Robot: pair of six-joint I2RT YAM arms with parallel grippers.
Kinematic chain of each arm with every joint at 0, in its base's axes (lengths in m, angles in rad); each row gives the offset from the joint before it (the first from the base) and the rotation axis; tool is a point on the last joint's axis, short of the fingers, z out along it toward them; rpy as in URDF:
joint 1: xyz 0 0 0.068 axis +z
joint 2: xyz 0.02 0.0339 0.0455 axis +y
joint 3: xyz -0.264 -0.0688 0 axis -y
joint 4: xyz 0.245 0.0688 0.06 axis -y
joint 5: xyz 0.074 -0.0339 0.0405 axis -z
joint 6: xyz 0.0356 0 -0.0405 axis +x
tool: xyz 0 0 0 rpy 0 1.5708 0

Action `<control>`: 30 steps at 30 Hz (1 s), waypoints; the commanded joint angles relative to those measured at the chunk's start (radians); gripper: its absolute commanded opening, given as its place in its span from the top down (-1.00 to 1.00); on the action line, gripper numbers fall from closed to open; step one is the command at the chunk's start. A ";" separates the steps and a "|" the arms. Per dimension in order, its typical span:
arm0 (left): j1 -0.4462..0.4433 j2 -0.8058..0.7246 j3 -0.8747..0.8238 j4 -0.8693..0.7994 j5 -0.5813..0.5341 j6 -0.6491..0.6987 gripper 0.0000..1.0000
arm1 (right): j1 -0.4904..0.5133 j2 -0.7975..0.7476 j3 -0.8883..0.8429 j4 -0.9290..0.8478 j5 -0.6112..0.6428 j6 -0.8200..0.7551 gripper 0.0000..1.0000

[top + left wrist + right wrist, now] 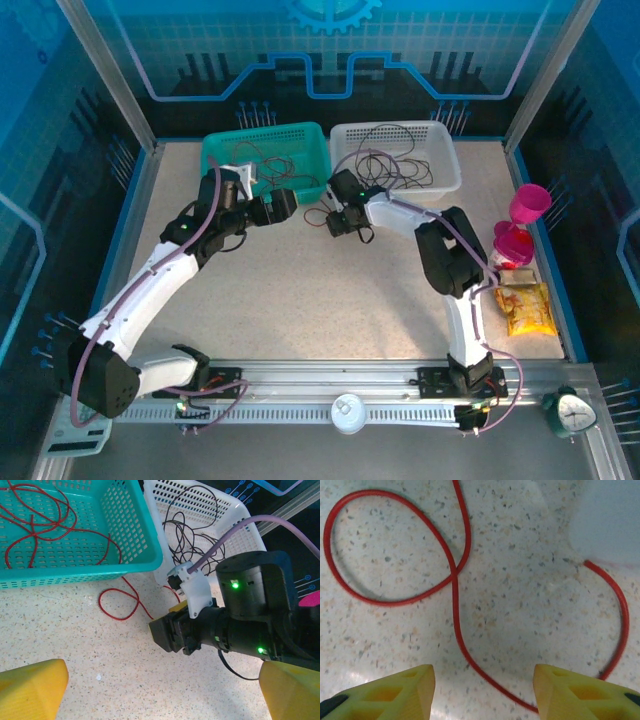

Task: Untangle the cables

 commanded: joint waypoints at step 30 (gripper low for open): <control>-0.006 -0.023 -0.001 0.013 0.007 -0.006 -0.98 | 0.004 -0.036 -0.086 0.081 0.004 -0.008 -0.08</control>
